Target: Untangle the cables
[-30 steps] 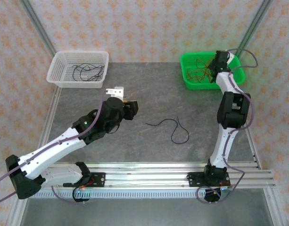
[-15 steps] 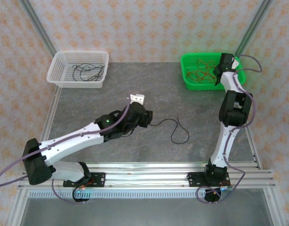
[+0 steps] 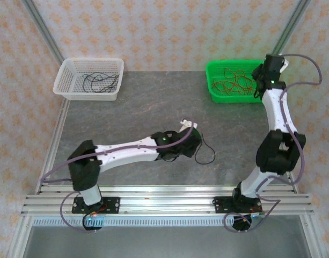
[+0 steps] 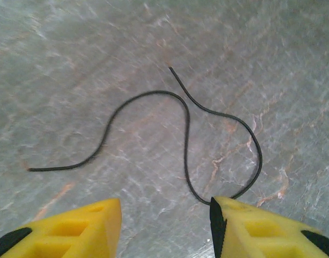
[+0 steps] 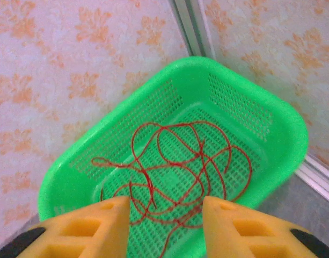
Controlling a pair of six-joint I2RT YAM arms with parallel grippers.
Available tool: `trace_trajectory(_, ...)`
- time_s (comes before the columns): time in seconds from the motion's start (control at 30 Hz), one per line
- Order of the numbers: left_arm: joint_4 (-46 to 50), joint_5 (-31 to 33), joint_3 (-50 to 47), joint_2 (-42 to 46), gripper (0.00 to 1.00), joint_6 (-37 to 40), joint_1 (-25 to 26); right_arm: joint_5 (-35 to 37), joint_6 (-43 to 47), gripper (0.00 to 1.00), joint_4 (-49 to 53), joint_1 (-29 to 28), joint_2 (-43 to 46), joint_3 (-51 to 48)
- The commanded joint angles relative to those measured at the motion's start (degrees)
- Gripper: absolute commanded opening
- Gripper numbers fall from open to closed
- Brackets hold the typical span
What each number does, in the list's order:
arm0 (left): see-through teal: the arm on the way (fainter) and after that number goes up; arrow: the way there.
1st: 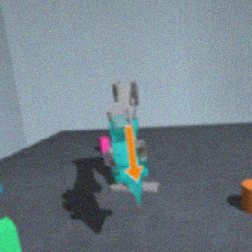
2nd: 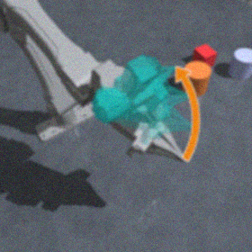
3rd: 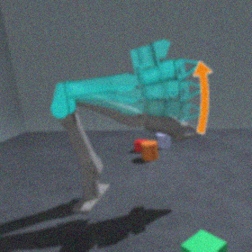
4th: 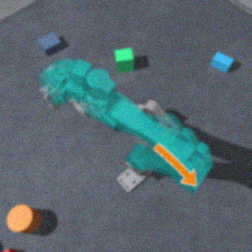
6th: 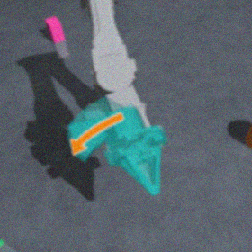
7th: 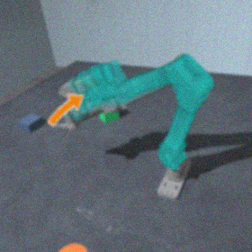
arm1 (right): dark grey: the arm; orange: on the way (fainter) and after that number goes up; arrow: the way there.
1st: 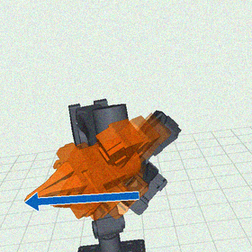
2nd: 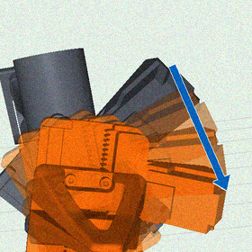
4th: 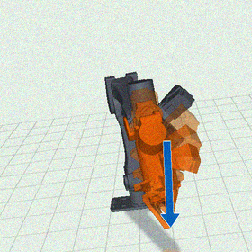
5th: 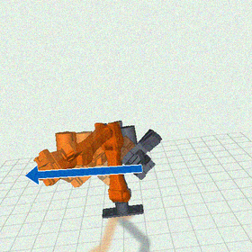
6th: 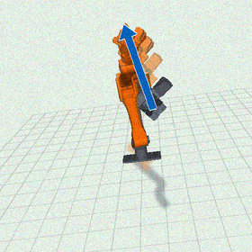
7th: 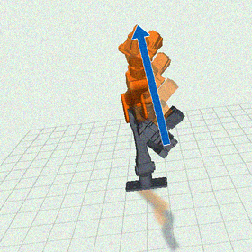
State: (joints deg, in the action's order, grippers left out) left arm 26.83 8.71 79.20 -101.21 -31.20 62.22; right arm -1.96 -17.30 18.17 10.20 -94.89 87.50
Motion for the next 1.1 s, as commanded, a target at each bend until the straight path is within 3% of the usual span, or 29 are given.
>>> trace_trajectory(0.0, 4.7, -1.0, 5.0, -4.4, 0.49, 2.0, 1.1, -1.8, 2.0, 0.41, -0.7, -1.2, 6.5, -8.8)
trace_trajectory(0.17, 5.3, -2.2, 10.1, -11.1, 0.52, 5.4, 1.3, -3.5, 3.8, 0.42, -1.7, -1.3, 14.7, -20.0)
trace_trajectory(0.4, 9.9, -5.5, 21.1, -21.8, 0.53, 12.9, 0.3, -5.6, 5.1, 0.42, -0.5, -1.3, 21.2, -27.6)
trace_trajectory(0.63, 16.5, -3.9, 30.5, -29.6, 0.52, 16.7, -2.7, -6.4, 5.3, 0.41, 0.3, -1.3, 24.1, -29.7)
trace_trajectory(1.07, 17.0, -5.7, 33.2, -35.1, 0.44, 19.6, -4.1, -6.8, 5.3, 0.41, 0.4, -1.3, 26.0, -31.1)
